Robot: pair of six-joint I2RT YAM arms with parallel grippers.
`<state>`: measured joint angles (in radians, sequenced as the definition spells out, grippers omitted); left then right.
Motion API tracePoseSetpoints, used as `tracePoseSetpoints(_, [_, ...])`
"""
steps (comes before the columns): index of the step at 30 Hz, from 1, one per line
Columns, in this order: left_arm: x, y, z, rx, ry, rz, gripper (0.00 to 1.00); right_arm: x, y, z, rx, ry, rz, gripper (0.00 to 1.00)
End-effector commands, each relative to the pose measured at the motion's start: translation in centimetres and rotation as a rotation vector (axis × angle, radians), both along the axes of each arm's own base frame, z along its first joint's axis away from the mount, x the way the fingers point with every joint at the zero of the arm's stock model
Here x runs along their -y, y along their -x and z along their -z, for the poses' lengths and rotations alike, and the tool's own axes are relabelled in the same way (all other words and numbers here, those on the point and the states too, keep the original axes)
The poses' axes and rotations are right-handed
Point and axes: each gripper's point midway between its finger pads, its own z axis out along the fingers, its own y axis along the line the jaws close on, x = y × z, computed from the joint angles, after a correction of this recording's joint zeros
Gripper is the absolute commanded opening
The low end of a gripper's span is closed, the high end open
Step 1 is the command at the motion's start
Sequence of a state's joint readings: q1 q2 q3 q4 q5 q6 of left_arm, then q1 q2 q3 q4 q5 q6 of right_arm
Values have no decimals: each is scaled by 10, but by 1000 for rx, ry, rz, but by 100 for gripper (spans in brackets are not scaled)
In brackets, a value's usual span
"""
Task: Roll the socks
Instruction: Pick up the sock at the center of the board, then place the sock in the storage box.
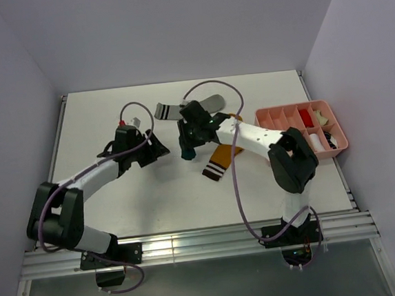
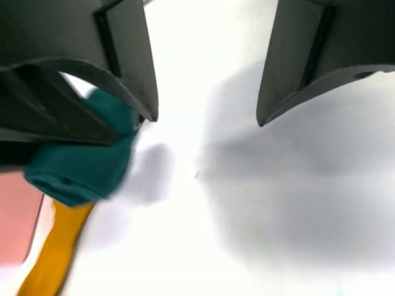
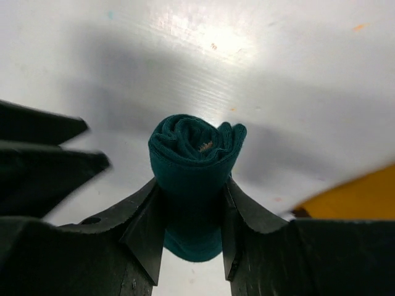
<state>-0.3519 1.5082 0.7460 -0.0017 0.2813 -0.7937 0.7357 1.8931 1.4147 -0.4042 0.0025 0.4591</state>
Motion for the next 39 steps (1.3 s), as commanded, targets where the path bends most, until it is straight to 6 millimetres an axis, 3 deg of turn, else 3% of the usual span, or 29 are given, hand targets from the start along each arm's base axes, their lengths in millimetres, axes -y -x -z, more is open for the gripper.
tracePoseSetpoints(1, [-32, -26, -61, 200, -177, -67, 71, 41, -24, -83, 140, -15, 13, 0])
tracePoseSetpoints(4, [-46, -30, -110, 305, -223, -105, 77, 77, -35, -113, 195, -13, 51, 0])
tracePoseSetpoints(8, [-80, -34, -177, 447, -320, -231, 84, 151, -55, -143, 279, 54, 181, 0])
tracePoseSetpoints(9, [-90, -30, -185, 457, -354, -245, 86, 177, -63, -148, 298, 77, 240, 0])
tracePoseSetpoints(11, [-105, -29, -207, 495, -403, -298, 88, 207, -69, -163, 353, 93, 296, 0])
tracePoseSetpoints(12, [-112, -25, -214, 499, -420, -316, 90, 232, -75, -169, 371, 96, 350, 0])
tracePoseSetpoints(14, [-127, -22, -231, 528, -465, -374, 93, 257, -82, -181, 435, 78, 397, 0])
tracePoseSetpoints(15, [-132, -20, -236, 533, -479, -397, 95, 283, -88, -185, 460, 79, 453, 0])
tracePoseSetpoints(17, [-142, -16, -244, 552, -515, -419, 95, 305, -96, -186, 500, 88, 463, 0])
tracePoseSetpoints(18, [-147, -14, -246, 558, -536, -434, 95, 315, -99, -185, 497, 102, 464, 0])
tracePoseSetpoints(19, [-149, -13, -249, 570, -542, -442, 95, 342, -104, -178, 458, 153, 493, 0])
tracePoseSetpoints(21, [-157, -8, -249, 589, -562, -468, 97, 363, -110, -175, 424, 201, 499, 0])
tracePoseSetpoints(22, [-160, -6, -249, 595, -564, -482, 97, 379, -111, -158, 378, 252, 489, 0])
tracePoseSetpoints(27, [-169, 4, -237, 665, -513, -569, 99, 412, -110, -129, 373, 283, 470, 0])
tracePoseSetpoints(28, [-169, 4, -227, 661, -514, -561, 99, 420, -113, -132, 412, 309, 470, 0])
tracePoseSetpoints(29, [-167, 3, -232, 686, -490, -571, 99, 428, -113, -130, 422, 334, 471, 0])
tracePoseSetpoints(33, [-165, -1, -218, 675, -478, -572, 99, 443, -115, -112, 429, 453, 413, 0])
tracePoseSetpoints(39, [-163, -7, -197, 648, -490, -568, 99, 442, -121, -80, 354, 481, 327, 0])
